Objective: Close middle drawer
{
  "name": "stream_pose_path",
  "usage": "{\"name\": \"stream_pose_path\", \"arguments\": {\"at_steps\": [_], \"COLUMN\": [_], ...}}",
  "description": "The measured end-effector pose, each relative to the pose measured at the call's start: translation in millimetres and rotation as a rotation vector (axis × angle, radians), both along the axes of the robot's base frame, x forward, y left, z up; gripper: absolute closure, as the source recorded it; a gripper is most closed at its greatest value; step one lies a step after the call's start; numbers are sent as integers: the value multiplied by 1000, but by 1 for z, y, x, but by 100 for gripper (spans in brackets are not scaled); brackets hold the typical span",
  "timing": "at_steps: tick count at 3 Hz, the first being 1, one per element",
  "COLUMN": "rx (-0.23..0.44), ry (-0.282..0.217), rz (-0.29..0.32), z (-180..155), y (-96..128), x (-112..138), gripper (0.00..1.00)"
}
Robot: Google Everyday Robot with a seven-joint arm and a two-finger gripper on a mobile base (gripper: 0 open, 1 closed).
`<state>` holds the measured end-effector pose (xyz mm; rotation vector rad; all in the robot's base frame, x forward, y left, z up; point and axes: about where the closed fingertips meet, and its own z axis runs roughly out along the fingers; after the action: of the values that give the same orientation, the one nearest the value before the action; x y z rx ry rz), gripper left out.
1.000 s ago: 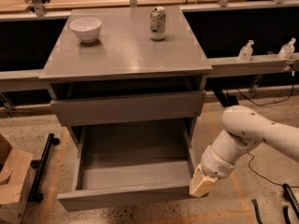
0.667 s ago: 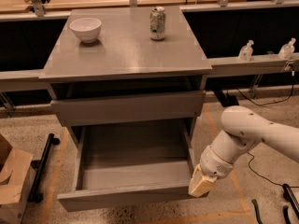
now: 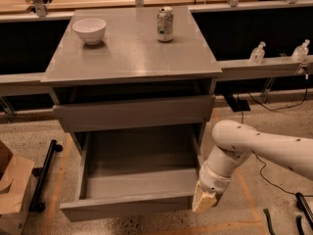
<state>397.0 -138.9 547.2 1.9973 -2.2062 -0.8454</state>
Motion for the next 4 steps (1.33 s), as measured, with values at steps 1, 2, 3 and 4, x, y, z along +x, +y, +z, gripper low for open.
{"name": "stream_pose_path", "arguments": {"at_steps": [1, 2, 3, 4], "rx": [-16, -5, 56, 56], "ry": [22, 30, 51, 51], "rz": [-8, -11, -2, -1], "z": [-33, -68, -117, -117], "y": [-6, -8, -9, -9], "x": [-4, 2, 11, 10], "gripper": [100, 100, 100, 100]}}
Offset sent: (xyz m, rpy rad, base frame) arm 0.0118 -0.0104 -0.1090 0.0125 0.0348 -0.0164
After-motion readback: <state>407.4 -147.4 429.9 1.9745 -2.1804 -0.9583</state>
